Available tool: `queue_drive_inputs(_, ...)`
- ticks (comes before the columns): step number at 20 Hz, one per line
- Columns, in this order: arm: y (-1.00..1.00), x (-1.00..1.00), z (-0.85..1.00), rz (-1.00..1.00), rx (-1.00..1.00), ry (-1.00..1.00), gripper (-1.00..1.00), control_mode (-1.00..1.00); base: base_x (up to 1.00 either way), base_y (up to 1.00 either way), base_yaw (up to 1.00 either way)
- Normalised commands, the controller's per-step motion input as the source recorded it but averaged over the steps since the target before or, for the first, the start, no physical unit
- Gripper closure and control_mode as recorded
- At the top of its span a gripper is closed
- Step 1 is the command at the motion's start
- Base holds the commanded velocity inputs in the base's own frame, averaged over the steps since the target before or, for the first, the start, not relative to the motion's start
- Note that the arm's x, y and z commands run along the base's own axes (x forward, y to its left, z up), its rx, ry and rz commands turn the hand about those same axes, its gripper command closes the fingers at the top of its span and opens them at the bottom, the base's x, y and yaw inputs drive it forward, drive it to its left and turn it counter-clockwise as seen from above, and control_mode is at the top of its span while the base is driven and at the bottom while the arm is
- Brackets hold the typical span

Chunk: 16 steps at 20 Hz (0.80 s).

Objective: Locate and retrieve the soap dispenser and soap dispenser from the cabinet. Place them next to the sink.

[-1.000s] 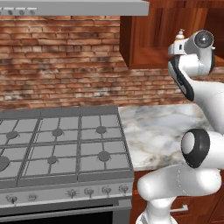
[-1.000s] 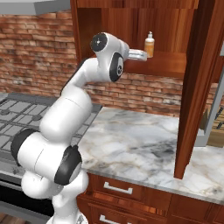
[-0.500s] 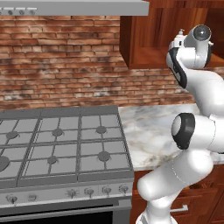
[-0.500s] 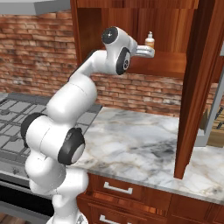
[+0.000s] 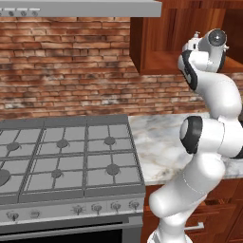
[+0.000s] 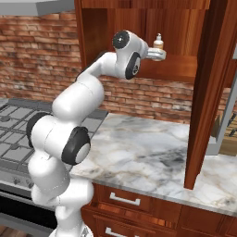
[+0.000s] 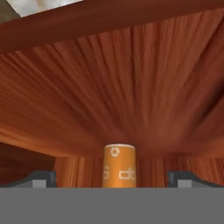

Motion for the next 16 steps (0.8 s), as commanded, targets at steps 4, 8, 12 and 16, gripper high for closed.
queue_drive_inputs(4, -0.04, 0.35, -0.06, 0.00, 0.00, -0.02, -1.00, -1.00, 0.00, 0.00, 0.00)
queue_drive_inputs(8, -0.13, 0.39, 0.00, 0.00, 0.00, 0.00, -1.00, -1.00, 0.00, 0.00, 0.00)
queue_drive_inputs(12, -0.18, 0.36, 0.00, 0.00, 0.00, 0.01, -1.00, -1.00, 0.00, 0.00, 0.00)
queue_drive_inputs(16, -0.17, 0.28, 0.00, 0.00, 0.00, 0.01, -1.00, -1.00, 0.00, 0.00, 0.00)
